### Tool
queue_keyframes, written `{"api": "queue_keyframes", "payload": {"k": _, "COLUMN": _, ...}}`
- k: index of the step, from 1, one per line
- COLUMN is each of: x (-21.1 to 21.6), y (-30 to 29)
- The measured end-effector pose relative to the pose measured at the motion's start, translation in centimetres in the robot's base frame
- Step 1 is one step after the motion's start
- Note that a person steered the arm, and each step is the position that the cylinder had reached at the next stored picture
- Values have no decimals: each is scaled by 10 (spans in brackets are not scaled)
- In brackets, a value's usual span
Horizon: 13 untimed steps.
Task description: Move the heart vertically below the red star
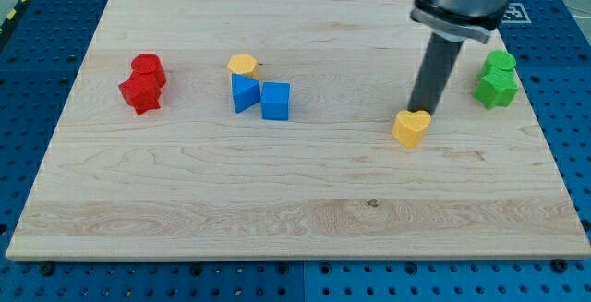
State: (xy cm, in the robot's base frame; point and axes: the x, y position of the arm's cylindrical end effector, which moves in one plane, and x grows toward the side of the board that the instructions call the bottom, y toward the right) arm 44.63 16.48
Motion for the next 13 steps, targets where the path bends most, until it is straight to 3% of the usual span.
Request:
{"api": "queue_keyframes", "payload": {"k": 1, "x": 8, "y": 10}}
{"api": "queue_keyframes", "payload": {"k": 4, "x": 96, "y": -143}}
{"api": "queue_keyframes", "payload": {"k": 6, "x": 95, "y": -118}}
{"api": "queue_keyframes", "payload": {"k": 8, "x": 101, "y": -203}}
{"api": "queue_keyframes", "payload": {"k": 11, "x": 85, "y": -180}}
{"api": "queue_keyframes", "payload": {"k": 13, "x": 105, "y": -253}}
